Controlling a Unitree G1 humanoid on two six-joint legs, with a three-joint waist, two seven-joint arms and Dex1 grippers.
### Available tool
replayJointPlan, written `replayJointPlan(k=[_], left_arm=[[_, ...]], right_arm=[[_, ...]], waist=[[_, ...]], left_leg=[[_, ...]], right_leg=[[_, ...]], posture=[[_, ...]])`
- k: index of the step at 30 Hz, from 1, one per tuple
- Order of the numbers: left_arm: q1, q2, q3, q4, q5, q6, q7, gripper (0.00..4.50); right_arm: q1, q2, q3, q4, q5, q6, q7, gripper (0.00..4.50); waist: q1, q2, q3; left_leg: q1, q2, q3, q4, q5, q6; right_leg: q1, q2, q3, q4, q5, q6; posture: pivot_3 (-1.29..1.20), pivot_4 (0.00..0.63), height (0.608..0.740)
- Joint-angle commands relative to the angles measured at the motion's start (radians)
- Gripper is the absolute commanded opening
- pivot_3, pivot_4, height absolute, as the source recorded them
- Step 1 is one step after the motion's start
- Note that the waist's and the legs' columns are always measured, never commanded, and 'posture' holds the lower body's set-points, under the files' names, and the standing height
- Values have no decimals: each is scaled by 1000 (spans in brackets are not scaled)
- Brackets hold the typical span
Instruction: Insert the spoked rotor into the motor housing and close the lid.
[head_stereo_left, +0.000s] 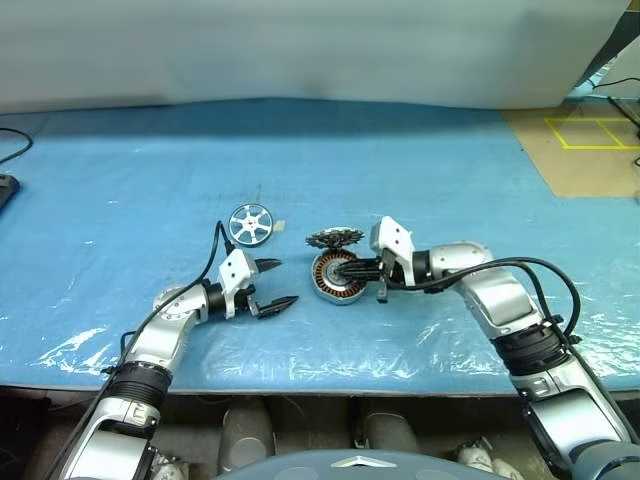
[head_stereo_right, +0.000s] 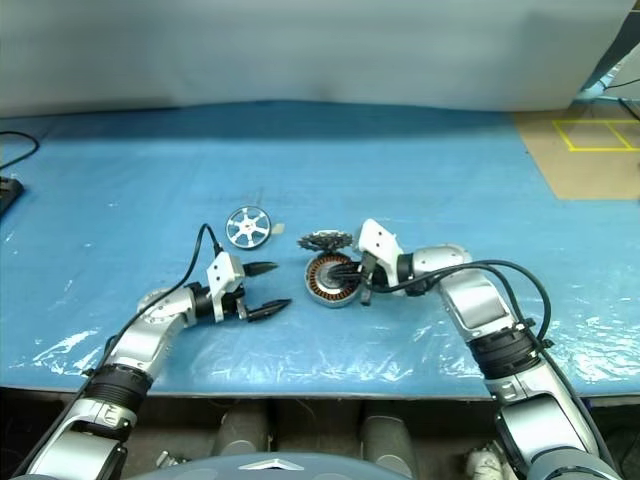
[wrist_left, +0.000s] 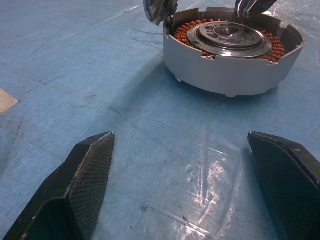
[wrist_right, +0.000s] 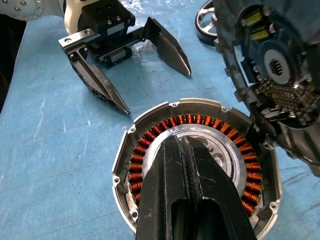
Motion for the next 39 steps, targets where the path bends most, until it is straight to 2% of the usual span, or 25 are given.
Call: replayJointPlan(k=[1,7,17,24,39], left_arm=[[14,6,-5,21,12,11,6,4500],[12,6,-6,23,11,11,4,4500],[10,6,-5,21,11,14,6,4500],[10,3,-5,26,12,11,8,4500],[12,-1,-7,42,16,-4,11,4500]], right_arm=[[8,-6,10,-15,-5,-9,8,31],[13,4,33,46,-63,-22,-41,31],[17,-25,23,-9,-33,0,3,31],[20,-46,89,84,-147,-32,-40,31],[11,-59,152,144,-224,-27,-80,31]], waist=[[0,0,0],[0,0,0],[0,0,0],[0,0,-1],[-1,0,-9]], left_leg=[[0,0,0,0,0,0],[1,0,0,0,0,0],[1,0,0,0,0,0],[2,0,0,0,0,0],[13,0,0,-1,-1,1]], right_leg=[[0,0,0,0,0,0],[1,0,0,0,0,0],[1,0,0,0,0,0],[2,0,0,0,0,0],[11,0,2,-1,0,1]], posture=[[0,150,740],[0,150,740],[0,150,740],[0,150,740],[0,150,740]])
